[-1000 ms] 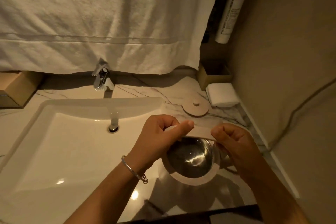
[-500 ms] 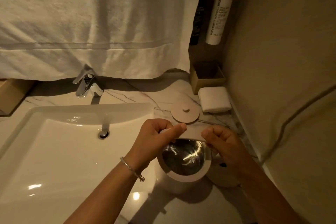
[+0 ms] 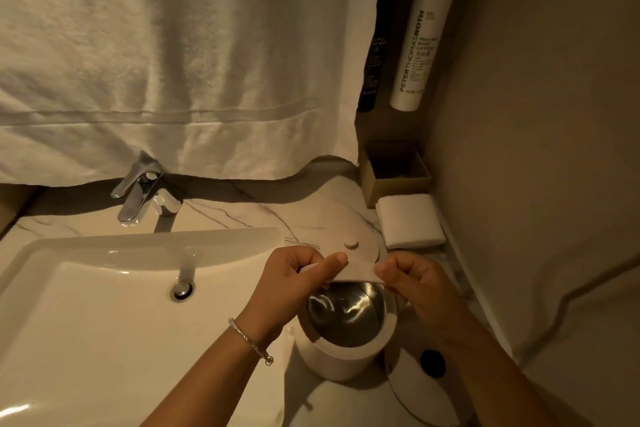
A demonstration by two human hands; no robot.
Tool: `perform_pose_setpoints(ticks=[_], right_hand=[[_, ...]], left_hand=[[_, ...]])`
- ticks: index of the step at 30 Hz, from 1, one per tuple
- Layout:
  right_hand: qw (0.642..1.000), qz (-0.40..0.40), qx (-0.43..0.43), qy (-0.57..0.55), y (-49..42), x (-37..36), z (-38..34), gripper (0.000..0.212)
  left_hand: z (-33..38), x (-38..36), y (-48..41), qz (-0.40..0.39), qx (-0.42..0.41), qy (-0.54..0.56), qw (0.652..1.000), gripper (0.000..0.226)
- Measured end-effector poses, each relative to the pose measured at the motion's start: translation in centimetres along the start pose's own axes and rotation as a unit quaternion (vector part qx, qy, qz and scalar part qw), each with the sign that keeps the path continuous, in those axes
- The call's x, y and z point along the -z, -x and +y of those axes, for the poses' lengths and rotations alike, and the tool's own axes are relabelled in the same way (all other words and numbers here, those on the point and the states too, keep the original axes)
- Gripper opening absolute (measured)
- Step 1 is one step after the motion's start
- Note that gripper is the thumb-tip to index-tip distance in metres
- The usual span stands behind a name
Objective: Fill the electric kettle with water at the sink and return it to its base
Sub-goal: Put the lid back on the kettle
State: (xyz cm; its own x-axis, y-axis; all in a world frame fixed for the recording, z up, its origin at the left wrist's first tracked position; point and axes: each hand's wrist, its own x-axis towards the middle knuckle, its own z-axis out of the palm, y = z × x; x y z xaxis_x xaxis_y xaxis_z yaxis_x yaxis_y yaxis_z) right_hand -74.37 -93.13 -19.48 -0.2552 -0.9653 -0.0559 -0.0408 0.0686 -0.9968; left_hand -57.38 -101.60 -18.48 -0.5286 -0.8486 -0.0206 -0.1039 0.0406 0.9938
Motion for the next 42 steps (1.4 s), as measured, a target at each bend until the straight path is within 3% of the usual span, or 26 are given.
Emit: perform_pose_setpoints(ticks=[10, 14, 16, 20, 25, 29, 34, 39, 42], right_hand=[[1.000, -0.023, 0.010, 0.017, -2.6, 0.4, 0.3, 0.023], [0.997, -0.038, -0.055, -0.024, -2.8, 1.1, 0.1, 0.037], [0.997, -0.036, -0.067, 0.033, -4.4, 2.2, -0.3, 0.037], [0.981, 0.000, -0.084, 0.173, -9.6, 3.4, 0.8, 0.009], [0.950, -0.087, -0.100, 0.282, -12.5, 2.5, 1.5, 0.008], [0.976, -0.088, -0.043, 0.195, -10.5, 1.8, -1.4, 0.005], [0.974, -0.191, 0.001, 0.120, -4.9, 2.6, -3.7, 0.005], [0.984, -0.125, 0.021, 0.126, -2.5, 2.6, -2.7, 0.007], [0.984, -0.115, 0.016, 0.135, -1.3, 2.5, -2.4, 0.006]], left_hand=[[-0.6, 0.7, -2.7, -0.012, 0.006, -0.004, 1.000, 0.038], [-0.6, 0.9, -2.7, -0.032, 0.016, -0.001, 0.999, 0.038], [-0.6, 0.9, -2.8, -0.035, 0.017, 0.000, 0.999, 0.038], [-0.6, 0.9, -2.8, -0.031, 0.014, 0.000, 0.999, 0.040], [-1.0, 1.0, -2.9, -0.028, 0.013, -0.011, 0.999, 0.041], [-1.1, 1.0, -2.9, -0.026, 0.004, -0.008, 1.000, 0.038], [-1.4, 1.2, -2.6, -0.030, -0.009, -0.020, 0.999, 0.045], [-1.2, 1.7, -1.9, -0.042, -0.005, -0.024, 0.999, 0.057], [-1.2, 2.2, -1.2, -0.012, -0.013, -0.080, 0.997, 0.046]])
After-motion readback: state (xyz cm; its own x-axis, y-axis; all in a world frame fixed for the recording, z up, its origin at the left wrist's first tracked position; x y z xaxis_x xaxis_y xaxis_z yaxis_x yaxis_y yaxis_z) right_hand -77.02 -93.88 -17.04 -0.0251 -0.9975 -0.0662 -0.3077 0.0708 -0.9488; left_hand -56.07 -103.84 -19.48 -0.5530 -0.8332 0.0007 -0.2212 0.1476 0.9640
